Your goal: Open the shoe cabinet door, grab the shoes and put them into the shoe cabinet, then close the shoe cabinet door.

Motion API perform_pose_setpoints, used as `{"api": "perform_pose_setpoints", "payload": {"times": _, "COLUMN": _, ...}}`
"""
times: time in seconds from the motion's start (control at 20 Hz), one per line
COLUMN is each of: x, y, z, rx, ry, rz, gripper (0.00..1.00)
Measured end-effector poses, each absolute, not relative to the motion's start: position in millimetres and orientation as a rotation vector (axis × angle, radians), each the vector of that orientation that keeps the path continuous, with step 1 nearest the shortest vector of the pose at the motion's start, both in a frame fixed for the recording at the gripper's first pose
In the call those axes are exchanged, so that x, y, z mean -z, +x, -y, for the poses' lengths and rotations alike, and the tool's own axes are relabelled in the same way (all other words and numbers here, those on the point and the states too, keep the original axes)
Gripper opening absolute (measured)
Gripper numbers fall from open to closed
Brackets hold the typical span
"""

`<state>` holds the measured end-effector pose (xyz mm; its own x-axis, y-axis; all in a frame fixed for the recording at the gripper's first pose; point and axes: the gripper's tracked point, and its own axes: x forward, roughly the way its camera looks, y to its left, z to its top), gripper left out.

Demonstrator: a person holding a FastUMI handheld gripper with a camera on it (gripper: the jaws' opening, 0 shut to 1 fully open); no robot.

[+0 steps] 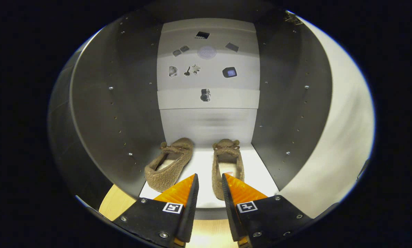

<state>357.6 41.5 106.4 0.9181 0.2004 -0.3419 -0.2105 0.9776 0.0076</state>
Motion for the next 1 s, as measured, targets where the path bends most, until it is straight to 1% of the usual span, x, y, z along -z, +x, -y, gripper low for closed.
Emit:
{"api": "perform_pose_setpoints", "payload": {"times": 0.4, "x": -104.2, "y": 268.3, "z": -6.5, "rx": -0.162, "ry": -0.022, "rz": -0.346, "gripper": 0.49}}
{"api": "perform_pose_setpoints", "payload": {"times": 0.5, "x": -105.3, "y": 246.3, "z": -0.4, "rx": -0.155, "ry": -0.021, "rz": -0.344, "gripper": 0.52}}
{"api": "perform_pose_setpoints", "payload": {"times": 1.0, "x": -130.8, "y": 145.7, "z": 26.6, "rx": -0.119, "ry": -0.014, "rz": -0.287, "gripper": 0.55}}
